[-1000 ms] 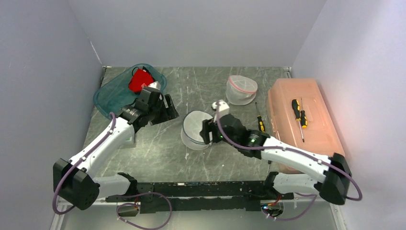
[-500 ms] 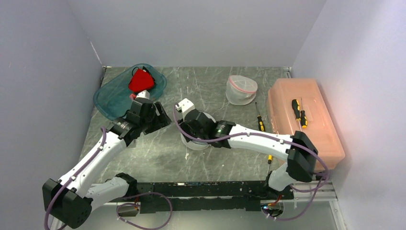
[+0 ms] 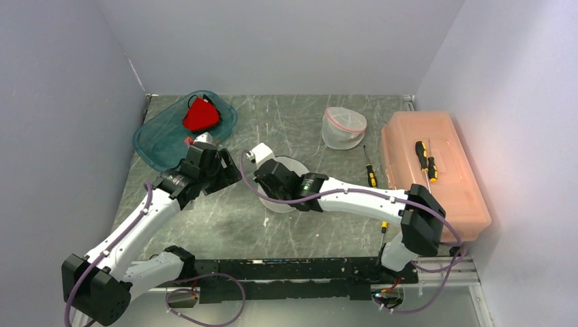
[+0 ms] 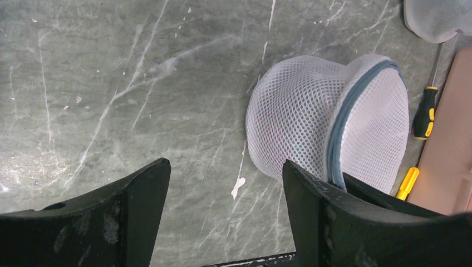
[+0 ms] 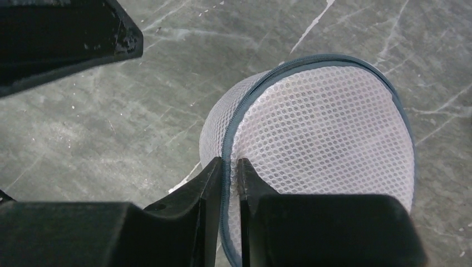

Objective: Unzip the laundry bag and remove the bra
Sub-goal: Open the laundry bag at the center of the board.

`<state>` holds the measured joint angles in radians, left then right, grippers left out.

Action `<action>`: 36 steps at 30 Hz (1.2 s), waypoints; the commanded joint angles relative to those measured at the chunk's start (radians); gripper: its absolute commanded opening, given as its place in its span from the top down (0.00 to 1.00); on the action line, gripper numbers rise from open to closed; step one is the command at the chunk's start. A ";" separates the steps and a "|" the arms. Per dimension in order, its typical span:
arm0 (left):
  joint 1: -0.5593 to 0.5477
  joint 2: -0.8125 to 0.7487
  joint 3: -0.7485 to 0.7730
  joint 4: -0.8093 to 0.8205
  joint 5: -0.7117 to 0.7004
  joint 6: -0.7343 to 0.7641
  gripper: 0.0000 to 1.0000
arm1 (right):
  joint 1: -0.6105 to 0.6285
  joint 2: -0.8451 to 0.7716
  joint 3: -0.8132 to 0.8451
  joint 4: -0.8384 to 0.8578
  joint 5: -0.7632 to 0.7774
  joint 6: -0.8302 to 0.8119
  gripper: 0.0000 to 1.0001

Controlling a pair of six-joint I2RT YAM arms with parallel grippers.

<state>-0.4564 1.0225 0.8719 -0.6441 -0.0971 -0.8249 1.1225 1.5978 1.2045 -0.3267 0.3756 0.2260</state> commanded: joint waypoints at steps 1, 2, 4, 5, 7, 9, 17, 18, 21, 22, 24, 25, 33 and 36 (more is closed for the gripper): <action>0.007 -0.016 0.014 0.027 0.018 0.008 0.22 | 0.017 -0.098 -0.044 0.052 0.058 0.016 0.81; 0.007 -0.012 0.019 0.029 0.020 0.010 0.22 | 0.017 -0.113 -0.062 0.060 0.060 0.019 0.81; 0.008 0.003 0.029 0.035 0.027 0.014 0.22 | 0.019 -0.142 -0.105 0.081 0.066 0.027 0.82; 0.009 0.011 0.033 0.038 0.030 0.015 0.22 | 0.020 -0.159 -0.122 0.093 0.070 0.031 0.84; 0.009 0.023 0.036 0.052 0.041 0.014 0.22 | 0.020 -0.188 -0.148 0.109 0.071 0.034 0.86; 0.010 0.034 0.035 0.076 0.064 0.018 0.22 | 0.020 -0.213 -0.168 0.118 0.079 0.041 0.93; 0.015 0.043 -0.006 0.310 0.254 0.068 0.10 | 0.020 -0.422 -0.365 0.301 0.078 0.052 1.00; 0.014 0.043 -0.011 0.336 0.269 0.072 0.08 | 0.019 -0.441 -0.382 0.313 0.077 0.054 1.00; 0.015 0.072 -0.008 0.399 0.309 0.095 0.06 | 0.020 -0.480 -0.419 0.321 0.075 0.055 1.00; 0.015 0.093 0.008 0.407 0.326 0.110 0.06 | 0.019 -0.491 -0.433 0.323 0.073 0.056 1.00; 0.015 0.150 0.059 0.406 0.374 0.160 0.06 | 0.019 -0.515 -0.464 0.347 0.069 0.053 1.00; 0.015 0.199 0.089 0.387 0.400 0.204 0.06 | 0.019 -0.527 -0.477 0.352 0.068 0.049 1.00; 0.013 0.380 0.277 0.186 0.465 0.455 0.07 | 0.019 -0.616 -0.521 0.351 0.061 0.027 1.00; 0.013 0.424 0.320 0.159 0.533 0.547 0.07 | 0.020 -0.660 -0.558 0.366 0.039 0.021 1.00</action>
<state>-0.4458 1.4166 1.1141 -0.4278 0.3332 -0.4488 1.1397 0.9974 0.6800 -0.0250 0.4362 0.2611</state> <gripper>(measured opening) 0.932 0.027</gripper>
